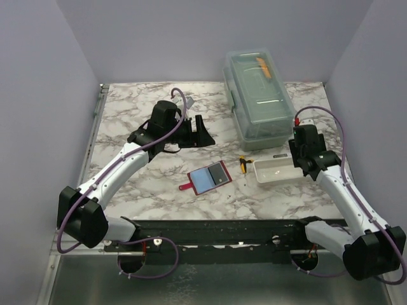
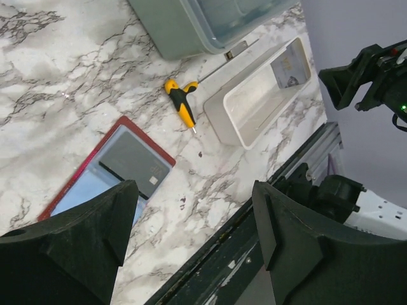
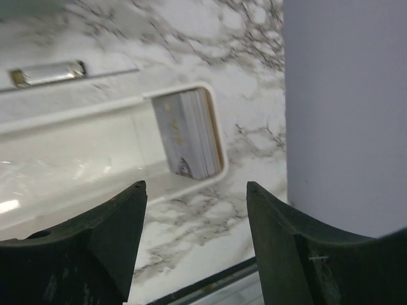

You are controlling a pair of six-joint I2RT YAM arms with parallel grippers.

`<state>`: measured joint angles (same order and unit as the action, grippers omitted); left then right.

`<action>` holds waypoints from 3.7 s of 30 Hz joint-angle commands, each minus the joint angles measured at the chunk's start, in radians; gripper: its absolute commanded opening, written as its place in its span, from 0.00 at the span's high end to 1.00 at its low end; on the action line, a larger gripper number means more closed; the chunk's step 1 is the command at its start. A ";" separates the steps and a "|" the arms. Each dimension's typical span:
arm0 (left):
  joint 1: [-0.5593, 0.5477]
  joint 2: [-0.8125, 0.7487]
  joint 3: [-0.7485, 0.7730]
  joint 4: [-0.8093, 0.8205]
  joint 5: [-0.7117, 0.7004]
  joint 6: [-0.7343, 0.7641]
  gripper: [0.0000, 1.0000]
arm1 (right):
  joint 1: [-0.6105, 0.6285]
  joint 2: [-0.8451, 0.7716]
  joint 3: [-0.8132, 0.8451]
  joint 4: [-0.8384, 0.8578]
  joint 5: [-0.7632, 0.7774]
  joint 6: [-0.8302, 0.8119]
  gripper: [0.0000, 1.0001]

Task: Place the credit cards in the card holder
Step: Pick up the credit card from the storage box.

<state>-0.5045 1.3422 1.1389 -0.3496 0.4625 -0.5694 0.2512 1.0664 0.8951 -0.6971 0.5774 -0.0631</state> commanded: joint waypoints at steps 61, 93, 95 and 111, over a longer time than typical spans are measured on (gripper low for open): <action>-0.141 -0.084 -0.025 -0.120 -0.148 0.157 0.19 | -0.188 0.338 -0.139 0.303 0.151 -0.179 0.84; -0.139 -0.074 -0.030 -0.113 -0.140 0.159 0.18 | -0.191 0.481 -0.106 0.248 0.049 -0.161 0.99; -0.140 -0.073 -0.030 -0.114 -0.140 0.159 0.18 | -0.193 0.491 -0.102 0.252 0.046 -0.159 0.96; -0.142 -0.073 -0.029 -0.120 -0.154 0.166 0.18 | -0.207 0.547 -0.035 0.205 0.030 -0.107 0.99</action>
<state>-0.6418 1.2652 1.0992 -0.4587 0.3244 -0.4213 0.0498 1.5726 0.8169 -0.5022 0.6426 -0.2020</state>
